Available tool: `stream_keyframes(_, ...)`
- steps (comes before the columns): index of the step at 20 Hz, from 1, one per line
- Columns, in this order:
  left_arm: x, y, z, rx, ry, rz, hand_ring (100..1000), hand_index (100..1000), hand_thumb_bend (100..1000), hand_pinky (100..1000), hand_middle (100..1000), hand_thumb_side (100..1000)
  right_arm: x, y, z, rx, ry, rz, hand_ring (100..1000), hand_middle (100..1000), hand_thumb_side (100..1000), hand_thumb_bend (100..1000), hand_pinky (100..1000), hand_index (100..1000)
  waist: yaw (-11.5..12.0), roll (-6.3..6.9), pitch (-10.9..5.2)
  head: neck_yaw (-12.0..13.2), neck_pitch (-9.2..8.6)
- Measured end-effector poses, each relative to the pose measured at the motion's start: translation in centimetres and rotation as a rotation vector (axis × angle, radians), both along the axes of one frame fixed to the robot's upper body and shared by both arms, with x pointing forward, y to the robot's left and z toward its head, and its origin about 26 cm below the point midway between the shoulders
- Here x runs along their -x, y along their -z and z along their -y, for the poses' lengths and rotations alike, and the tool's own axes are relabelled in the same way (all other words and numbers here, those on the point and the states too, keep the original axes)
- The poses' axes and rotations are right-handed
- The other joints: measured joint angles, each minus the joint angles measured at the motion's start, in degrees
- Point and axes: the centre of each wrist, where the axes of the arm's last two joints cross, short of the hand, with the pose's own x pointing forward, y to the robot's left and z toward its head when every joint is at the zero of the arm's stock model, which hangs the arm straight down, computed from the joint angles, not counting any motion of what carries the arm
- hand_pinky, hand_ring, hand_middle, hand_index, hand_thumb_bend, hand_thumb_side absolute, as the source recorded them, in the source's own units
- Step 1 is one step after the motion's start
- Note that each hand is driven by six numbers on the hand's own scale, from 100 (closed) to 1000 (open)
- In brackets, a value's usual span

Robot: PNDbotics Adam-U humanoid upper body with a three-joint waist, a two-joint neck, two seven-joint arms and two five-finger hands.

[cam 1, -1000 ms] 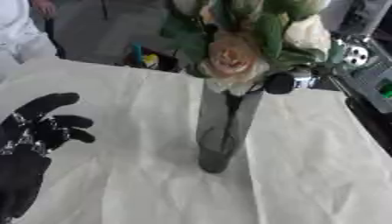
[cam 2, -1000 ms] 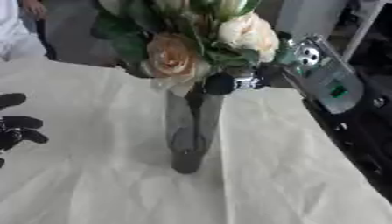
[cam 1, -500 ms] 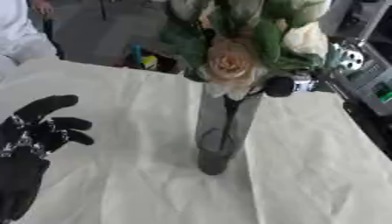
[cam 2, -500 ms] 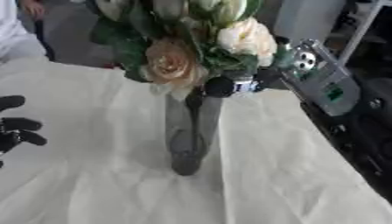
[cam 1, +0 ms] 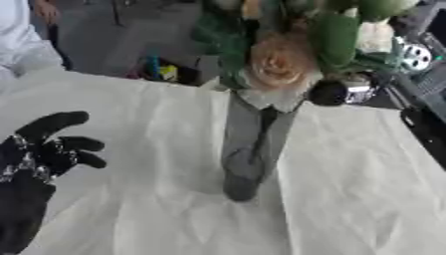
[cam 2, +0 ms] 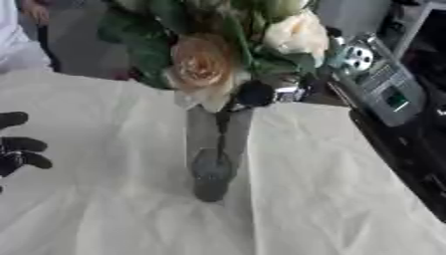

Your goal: Arrange flowers into the vase.

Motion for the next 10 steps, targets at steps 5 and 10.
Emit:
stream_keyframes(5, -0.1, -0.2, 0.0, -0.007, -0.001, 0.005, 728, 886, 164, 640, 828, 1000, -0.7, 1.0, 0.5, 0.003, 0.026, 0.006, 923, 917, 812, 529, 1000, 1000, 0.0, -0.27, 0.00, -0.2, -0.57)
stream_keyframes(10, -0.1, -0.2, 0.0, -0.010, -0.003, 0.002, 727, 885, 165, 639, 828, 1000, -0.8, 1.0, 0.7, -0.023, 0.010, -0.017, 915, 913, 1000, 620, 1000, 1000, 0.0, -0.42, 0.00, -0.5, -1.08)
